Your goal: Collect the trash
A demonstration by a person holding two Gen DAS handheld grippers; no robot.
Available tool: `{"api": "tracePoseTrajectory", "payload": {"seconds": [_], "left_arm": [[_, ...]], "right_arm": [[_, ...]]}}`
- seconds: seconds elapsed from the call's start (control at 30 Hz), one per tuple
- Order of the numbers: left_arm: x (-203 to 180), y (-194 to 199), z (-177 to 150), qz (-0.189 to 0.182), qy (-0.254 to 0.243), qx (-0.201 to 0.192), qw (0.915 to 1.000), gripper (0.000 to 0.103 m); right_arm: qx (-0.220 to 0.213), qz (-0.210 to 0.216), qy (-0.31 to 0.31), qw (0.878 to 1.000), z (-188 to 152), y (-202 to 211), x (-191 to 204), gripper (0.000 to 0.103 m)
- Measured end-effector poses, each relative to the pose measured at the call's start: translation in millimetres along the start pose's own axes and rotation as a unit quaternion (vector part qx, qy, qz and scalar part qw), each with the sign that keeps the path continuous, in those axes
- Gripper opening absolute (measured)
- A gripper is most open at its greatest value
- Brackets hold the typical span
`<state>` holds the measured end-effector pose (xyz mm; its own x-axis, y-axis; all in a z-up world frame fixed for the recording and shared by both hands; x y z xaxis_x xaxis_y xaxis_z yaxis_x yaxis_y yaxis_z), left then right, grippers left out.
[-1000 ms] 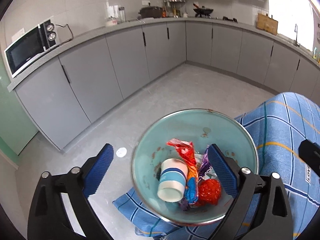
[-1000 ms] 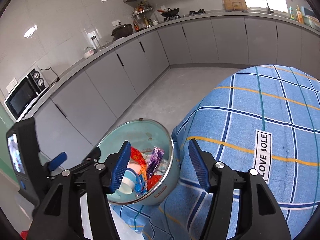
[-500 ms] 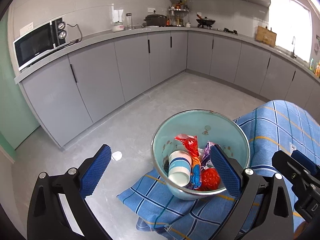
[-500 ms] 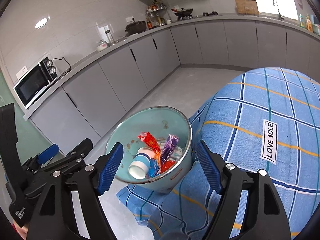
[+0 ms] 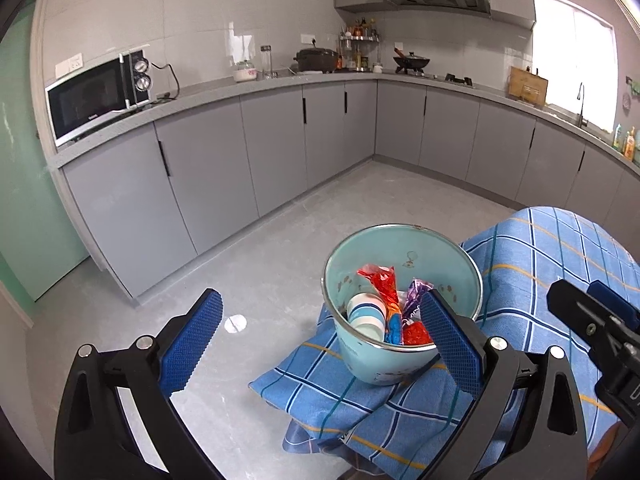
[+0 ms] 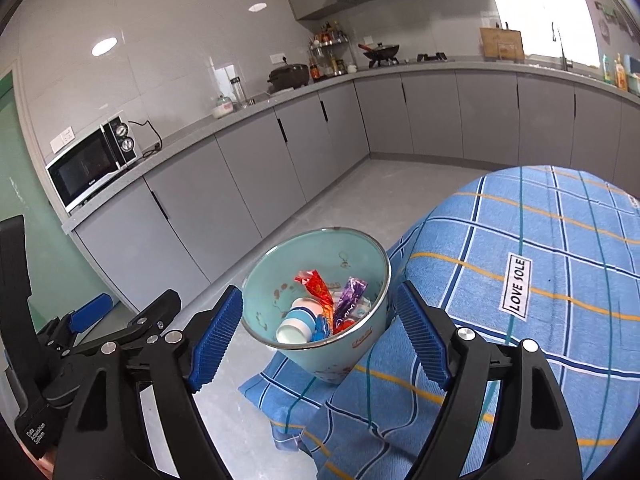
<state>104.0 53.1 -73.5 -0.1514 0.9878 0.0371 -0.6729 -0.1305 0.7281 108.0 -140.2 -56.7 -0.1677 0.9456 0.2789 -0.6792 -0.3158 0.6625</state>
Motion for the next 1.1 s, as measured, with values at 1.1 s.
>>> {"api": "tracePoseTrajectory", "payload": {"seconds": [1.1], "left_arm": [[3.3,78.8,16.4,-0.004,-0.010,-0.097,0.9952,0.097]], "right_arm": [[-0.099,-0.014,0.018,0.995,11.2,70.7,17.0,0.084]]}}
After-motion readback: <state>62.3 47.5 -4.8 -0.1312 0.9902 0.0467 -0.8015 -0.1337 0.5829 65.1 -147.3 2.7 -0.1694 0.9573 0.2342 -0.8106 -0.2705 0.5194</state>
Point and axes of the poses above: each gripper's, at about its wrist camera, not at the fingertips, and y roughly against the way its jaws point, x to its left, z to its top, the point moved 9 cm from there along -y, roughly the way its jaws point, and after that the axes turned 11 degrees about x, right-handed, at the moved point
